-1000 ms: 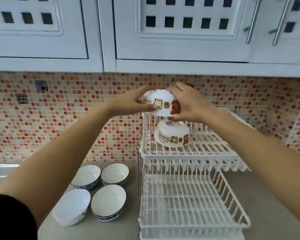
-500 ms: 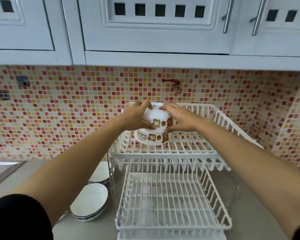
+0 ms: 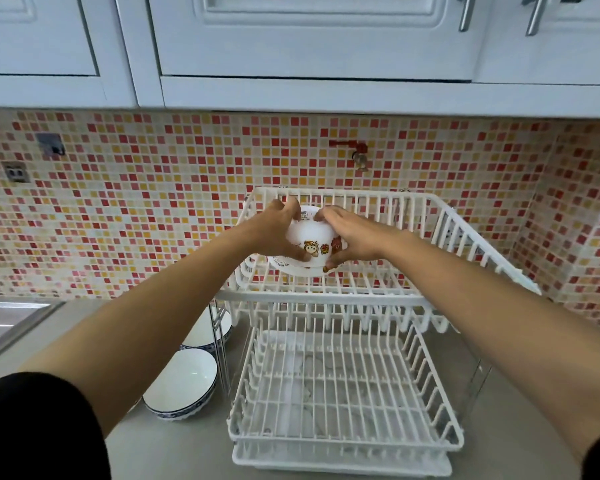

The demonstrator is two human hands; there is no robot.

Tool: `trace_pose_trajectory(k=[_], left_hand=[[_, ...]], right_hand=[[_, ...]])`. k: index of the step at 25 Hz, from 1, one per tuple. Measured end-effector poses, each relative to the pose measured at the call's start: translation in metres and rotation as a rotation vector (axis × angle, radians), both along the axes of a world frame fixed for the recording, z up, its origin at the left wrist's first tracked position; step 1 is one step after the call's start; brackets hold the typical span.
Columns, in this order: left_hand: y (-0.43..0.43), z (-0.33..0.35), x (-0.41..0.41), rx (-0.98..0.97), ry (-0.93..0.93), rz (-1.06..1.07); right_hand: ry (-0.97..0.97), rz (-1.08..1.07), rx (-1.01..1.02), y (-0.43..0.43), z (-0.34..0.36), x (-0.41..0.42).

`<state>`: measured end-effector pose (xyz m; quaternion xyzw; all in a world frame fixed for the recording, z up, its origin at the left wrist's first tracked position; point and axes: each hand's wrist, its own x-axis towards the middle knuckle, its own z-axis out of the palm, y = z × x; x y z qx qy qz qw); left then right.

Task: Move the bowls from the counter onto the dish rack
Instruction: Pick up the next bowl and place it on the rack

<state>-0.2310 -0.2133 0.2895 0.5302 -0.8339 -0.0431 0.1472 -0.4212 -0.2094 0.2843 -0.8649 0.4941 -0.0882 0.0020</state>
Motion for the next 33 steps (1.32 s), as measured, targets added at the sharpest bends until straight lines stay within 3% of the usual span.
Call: trace_pose_trajectory(k=[7,11,15,19,24,33], left_hand=[[0.001,0.007,0.008,0.062,0.01,-0.034],[0.008,0.037,0.041,-0.082,0.056,-0.026],[0.013,0.056,0.11,-0.167,0.105,0.146],[0.017,0.041,0.193,-0.111,0.109,0.316],[0.028,-0.021,0.296,0.052,0.074,0.549],[0.034,-0.204,0.389,0.432,0.039,0.726]], right_hand=[[0.096,-0.044,0.069,0.003,0.008,0.002],[0.01,-0.06,0.104,0.016,0.038,0.022],[-0.045,-0.053,-0.043,0.011,0.062,0.098],[-0.117,-0.031,-0.059,-0.005,0.052,0.212],[-0.067,0.004,0.068,-0.005,-0.007,0.336],[0.023,-0.065,0.344,-0.033,-0.207,0.407]])
